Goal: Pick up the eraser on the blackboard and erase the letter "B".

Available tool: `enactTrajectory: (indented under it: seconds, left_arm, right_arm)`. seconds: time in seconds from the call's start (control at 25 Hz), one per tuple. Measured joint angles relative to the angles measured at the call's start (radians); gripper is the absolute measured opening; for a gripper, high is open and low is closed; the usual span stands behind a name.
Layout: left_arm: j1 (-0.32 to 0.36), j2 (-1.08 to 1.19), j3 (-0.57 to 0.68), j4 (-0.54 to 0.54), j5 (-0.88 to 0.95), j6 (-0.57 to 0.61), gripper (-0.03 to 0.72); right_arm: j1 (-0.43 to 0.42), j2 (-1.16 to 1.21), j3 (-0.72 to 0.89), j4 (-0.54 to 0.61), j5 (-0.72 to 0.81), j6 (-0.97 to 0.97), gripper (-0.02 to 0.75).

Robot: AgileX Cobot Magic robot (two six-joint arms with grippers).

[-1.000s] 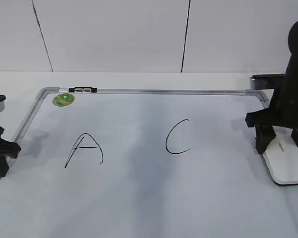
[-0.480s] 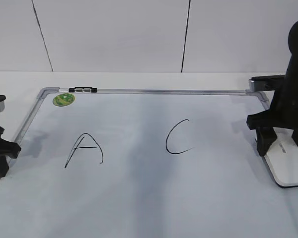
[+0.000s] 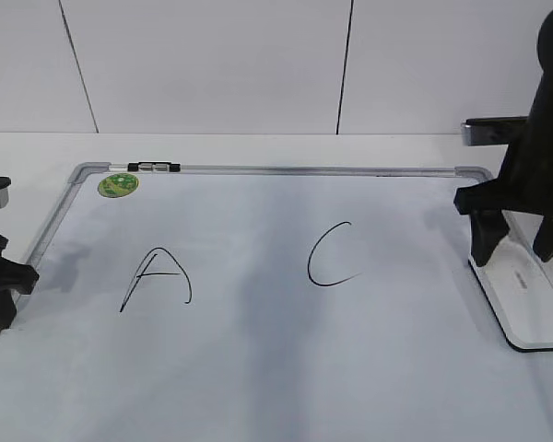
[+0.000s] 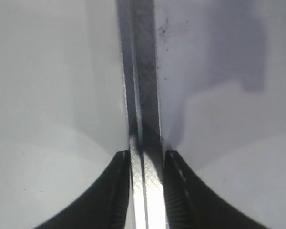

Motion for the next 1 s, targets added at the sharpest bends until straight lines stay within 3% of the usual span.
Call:
enactTrajectory:
  seconds: [0.48, 0.76, 1.0]
  left_arm:
    - [0.0, 0.0, 0.0, 0.0, 0.0, 0.0, 0.187]
    - [0.0, 0.0, 0.0, 0.004, 0.0, 0.0, 0.279]
    - [0.0, 0.0, 0.0, 0.004, 0.0, 0.0, 0.298]
  right_arm:
    - [0.0, -0.144, -0.046, 0.067, -0.016, 0.0, 0.596]
    - [0.0, -0.307, -0.046, 0.16, -0.071, -0.043, 0.596]
    - [0.0, -0.436, -0.046, 0.197, -0.105, -0.069, 0.594]
